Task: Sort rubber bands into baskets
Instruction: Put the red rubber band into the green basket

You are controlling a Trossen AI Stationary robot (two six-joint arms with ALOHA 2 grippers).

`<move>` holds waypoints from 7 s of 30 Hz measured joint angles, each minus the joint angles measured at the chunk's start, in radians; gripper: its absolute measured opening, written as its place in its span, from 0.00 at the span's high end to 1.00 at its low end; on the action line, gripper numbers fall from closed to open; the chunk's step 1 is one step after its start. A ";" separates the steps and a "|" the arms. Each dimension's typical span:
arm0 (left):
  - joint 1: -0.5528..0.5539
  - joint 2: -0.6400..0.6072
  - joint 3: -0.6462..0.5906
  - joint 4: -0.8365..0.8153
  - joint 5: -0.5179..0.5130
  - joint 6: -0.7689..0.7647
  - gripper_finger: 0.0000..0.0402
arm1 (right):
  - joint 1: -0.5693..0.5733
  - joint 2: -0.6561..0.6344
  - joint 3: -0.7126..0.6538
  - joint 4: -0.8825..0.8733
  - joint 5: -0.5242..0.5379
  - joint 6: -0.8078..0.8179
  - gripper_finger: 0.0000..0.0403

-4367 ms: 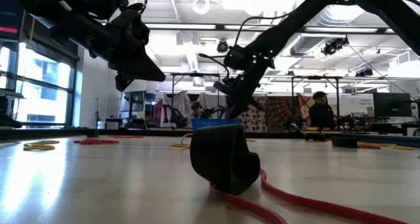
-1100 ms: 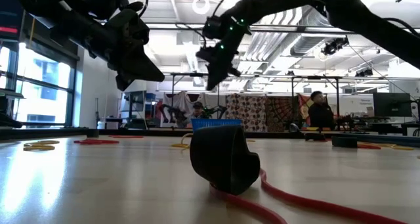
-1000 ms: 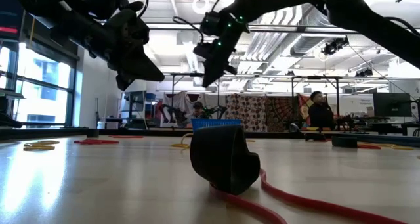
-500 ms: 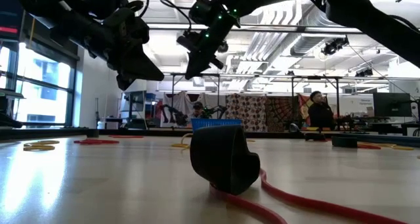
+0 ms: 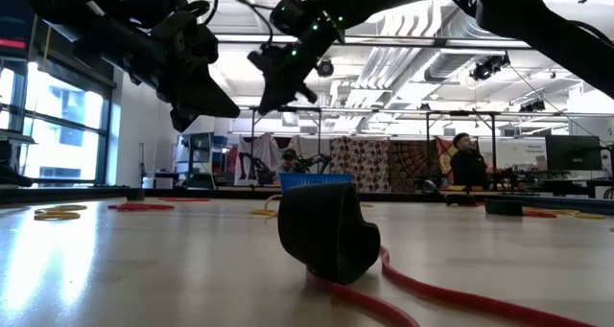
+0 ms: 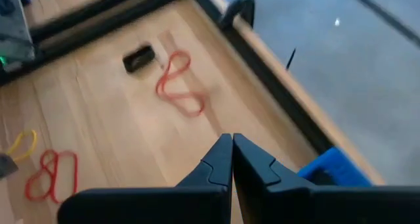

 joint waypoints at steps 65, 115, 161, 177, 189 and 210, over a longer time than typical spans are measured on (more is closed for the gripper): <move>0.000 0.000 0.001 -0.002 -0.024 -0.037 1.00 | 0.116 -1.304 -1.563 -0.134 0.011 0.781 1.00; 0.001 0.000 0.001 -0.002 -0.039 -0.045 1.00 | -0.310 -1.135 -1.569 -0.222 0.050 0.699 0.77; 0.001 0.000 0.001 -0.002 -0.039 -0.047 1.00 | -0.311 -0.800 -1.567 -0.053 -0.030 0.577 0.98; 0.001 0.000 0.001 -0.002 -0.039 -0.046 1.00 | -0.250 -1.079 -1.570 -0.032 -0.057 0.616 1.00; 0.001 0.000 0.001 -0.001 -0.039 -0.046 1.00 | -0.248 -1.058 -1.570 -0.088 0.009 0.667 0.82; -0.001 0.000 0.001 -0.002 -0.038 -0.070 1.00 | -0.459 -0.941 -1.569 -0.045 -0.077 0.151 0.72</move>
